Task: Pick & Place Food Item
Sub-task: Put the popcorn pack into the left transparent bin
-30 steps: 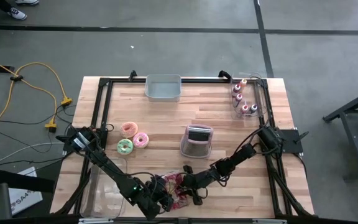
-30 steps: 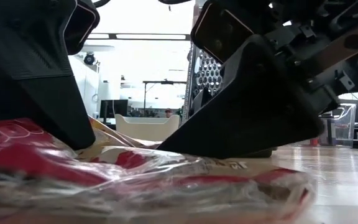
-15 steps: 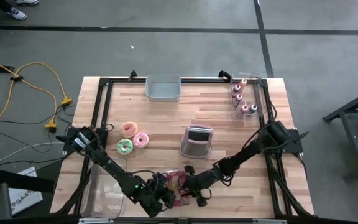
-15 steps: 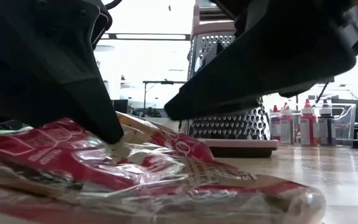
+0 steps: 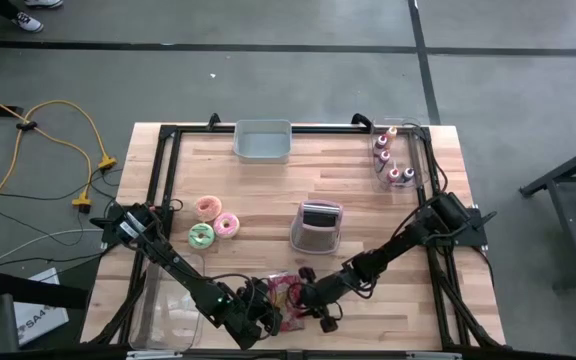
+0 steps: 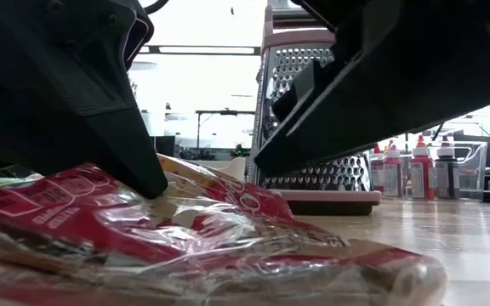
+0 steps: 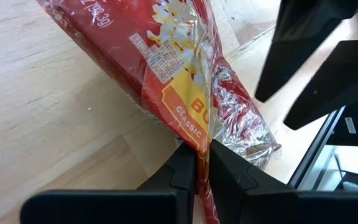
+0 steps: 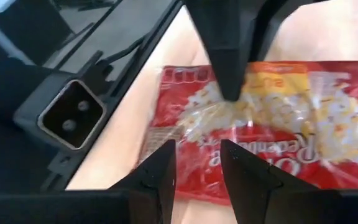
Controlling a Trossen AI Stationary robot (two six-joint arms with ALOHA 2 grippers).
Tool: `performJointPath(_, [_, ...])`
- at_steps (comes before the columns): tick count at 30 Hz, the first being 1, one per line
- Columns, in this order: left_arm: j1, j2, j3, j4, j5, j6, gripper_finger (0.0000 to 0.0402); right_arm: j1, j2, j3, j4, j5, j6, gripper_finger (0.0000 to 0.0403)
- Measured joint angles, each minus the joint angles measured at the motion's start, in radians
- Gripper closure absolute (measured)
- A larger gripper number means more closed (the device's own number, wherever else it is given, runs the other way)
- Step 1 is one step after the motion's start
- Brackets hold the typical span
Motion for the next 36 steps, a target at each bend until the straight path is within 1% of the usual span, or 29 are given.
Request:
performJointPath(2, [0.000, 0.000, 0.000, 0.000, 0.003, 0.003, 0.0372, 0.000, -0.006, 0.000, -0.015, -0.031, 0.000, 0.0289])
performJointPath(4, [-0.001, 0.000, 0.000, 0.000, 0.003, 0.003, 0.0372, 0.000, -0.031, 0.000, -0.073, -0.045, 0.000, 0.0289])
performJointPath(7, [-0.001, 0.000, 0.000, 0.000, 0.005, 0.016, 0.0372, -0.002, -0.079, 0.000, -0.163, -0.034, 0.000, 0.0289])
performJointPath(9, [-0.002, 0.000, 0.000, 0.000, 0.006, 0.029, 0.0372, -0.002, -0.110, 0.000, -0.192, -0.034, -0.002, 0.0289])
performJointPath(12, [-0.003, 0.000, 0.000, 0.000, 0.011, 0.045, 0.0372, -0.001, -0.143, 0.002, -0.190, -0.034, -0.018, 0.0289])
performJointPath(17, [-0.003, -0.010, 0.000, -0.002, 0.029, 0.069, 0.0372, 0.002, -0.157, 0.000, -0.196, -0.034, -0.042, 0.0289])
performJointPath(21, [-0.004, -0.055, -0.001, -0.004, 0.031, 0.121, 0.0372, 0.002, -0.156, 0.000, -0.209, -0.041, -0.044, 0.0289])
performJointPath(24, [-0.005, -0.097, -0.001, -0.005, 0.006, 0.169, 0.0372, 0.002, -0.156, 0.000, -0.249, -0.042, -0.037, 0.0289])
performJointPath(29, [-0.006, -0.173, -0.001, -0.119, -0.022, 0.174, 0.0372, 0.007, -0.156, 0.000, -0.262, -0.042, -0.020, 0.0289])
performJointPath(36, [-0.037, -0.240, -0.001, -0.340, -0.077, 0.054, 0.0372, 0.015, -0.156, 0.000, -0.281, -0.044, -0.013, 0.0289])
